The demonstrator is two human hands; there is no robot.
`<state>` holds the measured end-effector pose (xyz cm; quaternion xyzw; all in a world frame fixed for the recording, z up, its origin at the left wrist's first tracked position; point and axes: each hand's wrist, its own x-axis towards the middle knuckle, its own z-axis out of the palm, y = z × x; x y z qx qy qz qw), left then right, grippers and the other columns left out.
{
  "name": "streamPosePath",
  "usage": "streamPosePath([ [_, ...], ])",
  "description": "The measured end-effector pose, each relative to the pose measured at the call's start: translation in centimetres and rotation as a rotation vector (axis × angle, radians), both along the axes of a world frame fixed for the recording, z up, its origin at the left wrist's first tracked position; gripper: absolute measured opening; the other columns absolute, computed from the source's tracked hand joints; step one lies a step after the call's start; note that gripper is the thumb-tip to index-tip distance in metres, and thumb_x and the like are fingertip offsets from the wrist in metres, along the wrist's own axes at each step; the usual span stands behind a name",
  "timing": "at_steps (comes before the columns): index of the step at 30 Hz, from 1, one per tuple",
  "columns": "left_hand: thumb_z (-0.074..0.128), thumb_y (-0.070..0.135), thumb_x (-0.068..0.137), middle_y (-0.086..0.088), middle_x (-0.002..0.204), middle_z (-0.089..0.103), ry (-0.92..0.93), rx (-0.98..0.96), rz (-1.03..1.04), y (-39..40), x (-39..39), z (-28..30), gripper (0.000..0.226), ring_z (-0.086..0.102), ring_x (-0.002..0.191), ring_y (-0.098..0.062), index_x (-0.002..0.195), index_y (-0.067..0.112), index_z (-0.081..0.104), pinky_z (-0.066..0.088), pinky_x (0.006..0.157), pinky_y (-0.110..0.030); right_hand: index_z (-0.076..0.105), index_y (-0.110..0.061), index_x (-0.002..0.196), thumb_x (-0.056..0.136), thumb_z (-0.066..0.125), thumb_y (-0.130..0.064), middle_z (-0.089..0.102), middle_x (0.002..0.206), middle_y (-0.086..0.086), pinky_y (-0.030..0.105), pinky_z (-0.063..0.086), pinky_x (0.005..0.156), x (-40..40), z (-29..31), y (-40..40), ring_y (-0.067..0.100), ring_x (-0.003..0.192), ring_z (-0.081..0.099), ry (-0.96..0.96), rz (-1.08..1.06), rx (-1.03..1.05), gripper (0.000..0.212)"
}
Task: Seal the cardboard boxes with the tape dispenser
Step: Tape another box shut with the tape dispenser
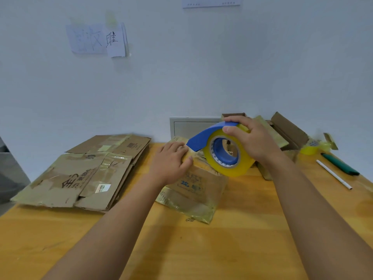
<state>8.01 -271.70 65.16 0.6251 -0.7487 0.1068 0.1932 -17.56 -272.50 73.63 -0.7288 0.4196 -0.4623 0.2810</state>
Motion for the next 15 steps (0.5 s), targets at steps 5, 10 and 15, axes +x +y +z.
streamPosePath([
  [5,0.019,0.045,0.091,0.004,0.139,0.055,0.096,0.019,0.023,-0.8,-0.8,-0.6,0.058,0.044,0.127,-0.016,0.130,0.026,0.058,0.022,0.110,-0.038,0.068,-0.040,0.115,0.091,0.066,-0.046,0.062,0.112,-0.025,0.029,0.052,0.092,0.1,0.4,-1.4,0.001,0.105,0.059,-0.007,0.026,0.054,0.024],
  [10,0.019,0.045,0.088,0.006,0.142,0.054,0.188,0.072,-0.009,-1.4,0.2,-0.2,0.064,0.043,0.130,-0.015,0.137,0.026,0.056,0.025,0.113,-0.040,0.066,-0.044,0.111,0.088,0.064,-0.054,0.055,0.107,-0.033,0.019,0.043,0.079,1.0,1.1,-1.9,-0.006,0.101,0.052,0.081,0.029,0.047,0.025],
  [15,0.014,0.049,0.084,0.007,0.143,0.053,0.199,0.062,-0.027,-1.8,0.7,-0.5,0.071,0.041,0.132,-0.014,0.139,0.028,0.055,0.025,0.113,-0.038,0.068,-0.047,0.106,0.087,0.066,-0.053,0.062,0.107,-0.029,0.021,0.045,0.078,-1.2,0.9,-1.1,-0.003,0.100,0.057,0.098,0.017,0.057,0.021],
])
